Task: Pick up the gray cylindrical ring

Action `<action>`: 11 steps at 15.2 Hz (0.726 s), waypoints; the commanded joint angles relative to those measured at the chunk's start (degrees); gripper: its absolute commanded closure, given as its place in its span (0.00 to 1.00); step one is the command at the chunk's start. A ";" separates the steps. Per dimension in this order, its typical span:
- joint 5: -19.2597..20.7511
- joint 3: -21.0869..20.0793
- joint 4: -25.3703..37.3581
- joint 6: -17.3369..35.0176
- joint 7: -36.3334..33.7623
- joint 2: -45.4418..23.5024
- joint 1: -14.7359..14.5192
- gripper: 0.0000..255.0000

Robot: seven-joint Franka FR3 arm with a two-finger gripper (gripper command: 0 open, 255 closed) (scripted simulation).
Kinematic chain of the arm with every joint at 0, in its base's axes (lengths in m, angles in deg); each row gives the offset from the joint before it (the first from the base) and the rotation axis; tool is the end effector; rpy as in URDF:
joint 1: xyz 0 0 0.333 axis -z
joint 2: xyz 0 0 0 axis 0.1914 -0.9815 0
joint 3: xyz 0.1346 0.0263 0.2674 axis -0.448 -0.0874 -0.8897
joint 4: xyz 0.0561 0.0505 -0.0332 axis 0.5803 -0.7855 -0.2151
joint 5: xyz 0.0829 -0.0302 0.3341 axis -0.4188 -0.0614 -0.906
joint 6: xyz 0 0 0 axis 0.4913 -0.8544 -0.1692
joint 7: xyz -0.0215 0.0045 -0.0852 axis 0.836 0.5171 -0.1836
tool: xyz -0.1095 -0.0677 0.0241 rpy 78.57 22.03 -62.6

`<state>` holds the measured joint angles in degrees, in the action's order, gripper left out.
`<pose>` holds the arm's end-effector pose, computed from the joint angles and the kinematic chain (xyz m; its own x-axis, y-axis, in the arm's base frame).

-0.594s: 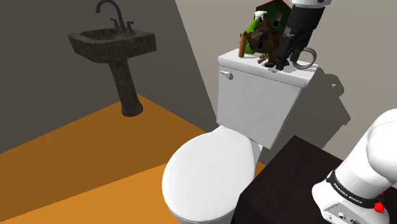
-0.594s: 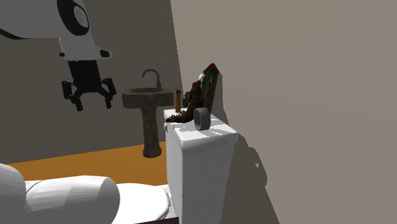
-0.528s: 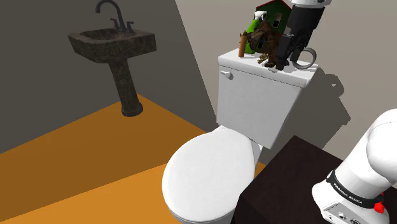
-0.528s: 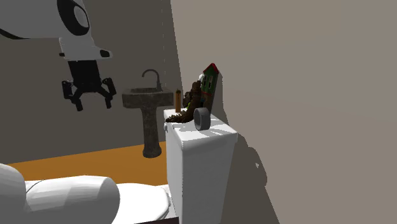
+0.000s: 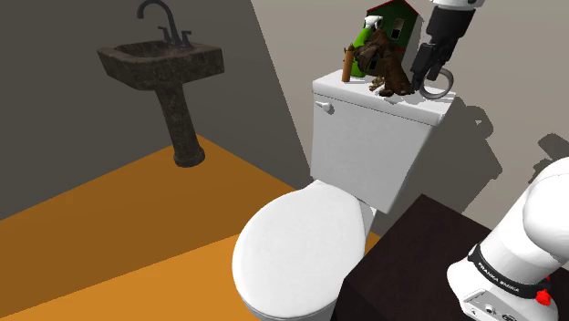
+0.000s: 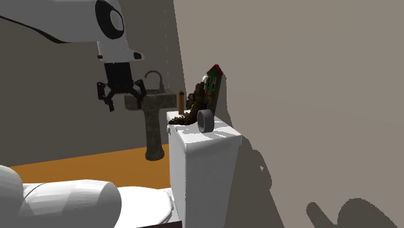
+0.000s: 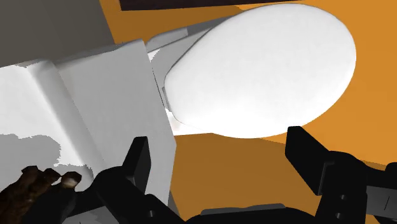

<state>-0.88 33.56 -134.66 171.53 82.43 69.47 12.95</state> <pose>0.2871 -0.0584 0.5680 0.9978 -0.0142 0.0644 -0.0174 -0.9987 0.0481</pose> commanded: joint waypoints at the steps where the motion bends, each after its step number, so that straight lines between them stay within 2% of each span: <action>1: 1.26 2.53 0.63 1.12 2.82 -1.25 0.66 0.00; 11: 4.77 15.75 8.09 5.90 17.29 -10.71 2.78 0.00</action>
<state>3.73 47.96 -127.61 177.13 98.12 59.79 15.59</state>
